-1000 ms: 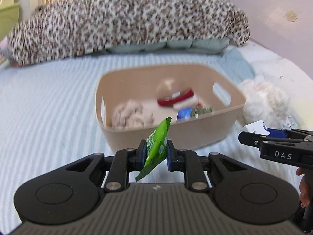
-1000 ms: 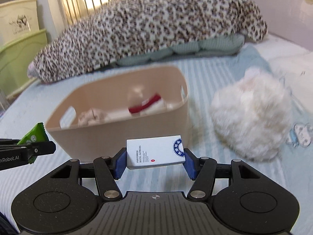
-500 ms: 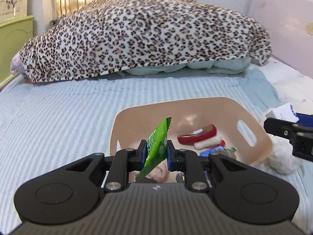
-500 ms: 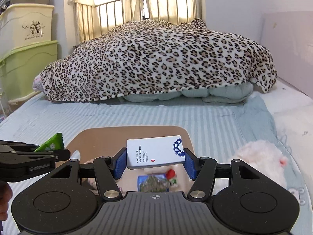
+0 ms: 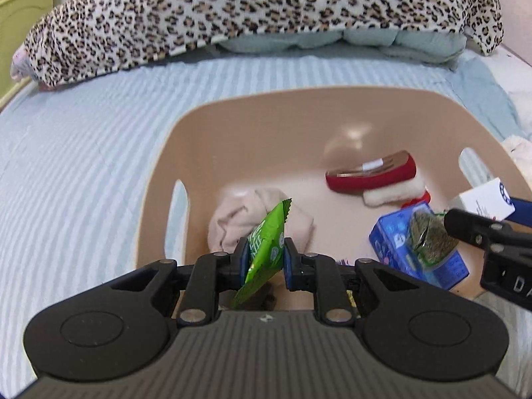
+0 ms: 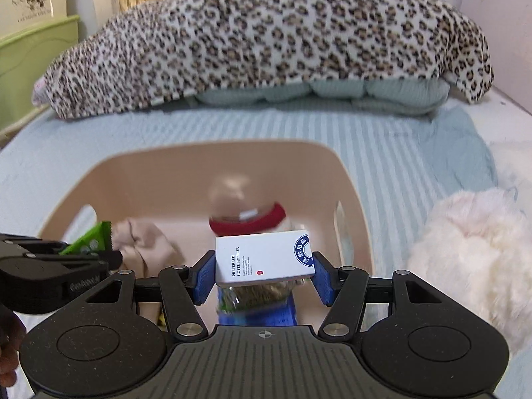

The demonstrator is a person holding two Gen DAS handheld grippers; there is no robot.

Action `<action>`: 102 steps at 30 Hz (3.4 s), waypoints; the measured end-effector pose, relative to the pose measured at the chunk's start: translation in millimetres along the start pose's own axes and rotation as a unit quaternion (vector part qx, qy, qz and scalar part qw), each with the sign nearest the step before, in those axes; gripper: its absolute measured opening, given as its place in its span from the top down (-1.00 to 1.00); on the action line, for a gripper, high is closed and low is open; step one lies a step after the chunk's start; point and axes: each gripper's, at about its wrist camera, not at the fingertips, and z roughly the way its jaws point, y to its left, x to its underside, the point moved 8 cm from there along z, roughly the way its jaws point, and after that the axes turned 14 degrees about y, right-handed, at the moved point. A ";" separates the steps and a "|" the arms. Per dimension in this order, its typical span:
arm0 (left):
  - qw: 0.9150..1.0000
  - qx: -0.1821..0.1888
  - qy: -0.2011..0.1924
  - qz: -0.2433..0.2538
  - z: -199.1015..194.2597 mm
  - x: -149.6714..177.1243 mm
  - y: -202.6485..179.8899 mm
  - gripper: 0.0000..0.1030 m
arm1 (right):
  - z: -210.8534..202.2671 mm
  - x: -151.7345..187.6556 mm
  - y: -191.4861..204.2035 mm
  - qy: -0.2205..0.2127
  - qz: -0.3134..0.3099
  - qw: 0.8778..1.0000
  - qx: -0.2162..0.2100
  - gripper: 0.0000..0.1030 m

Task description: Organize objects

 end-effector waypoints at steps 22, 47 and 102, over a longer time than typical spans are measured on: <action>0.998 0.007 -0.058 -0.003 -90.4 33.3 0.2 -0.72 | -86.1 35.1 -5.3 -0.046 0.028 0.998 -0.019 -0.96; 0.997 0.014 -0.071 0.006 -146.0 128.8 18.2 -0.72 | -155.8 119.1 24.9 -0.039 0.023 0.998 -0.050 -1.00; 0.995 0.024 -0.100 0.016 -227.2 220.4 19.2 -0.83 | -229.0 197.6 40.8 -0.040 -0.007 0.998 -0.041 -1.00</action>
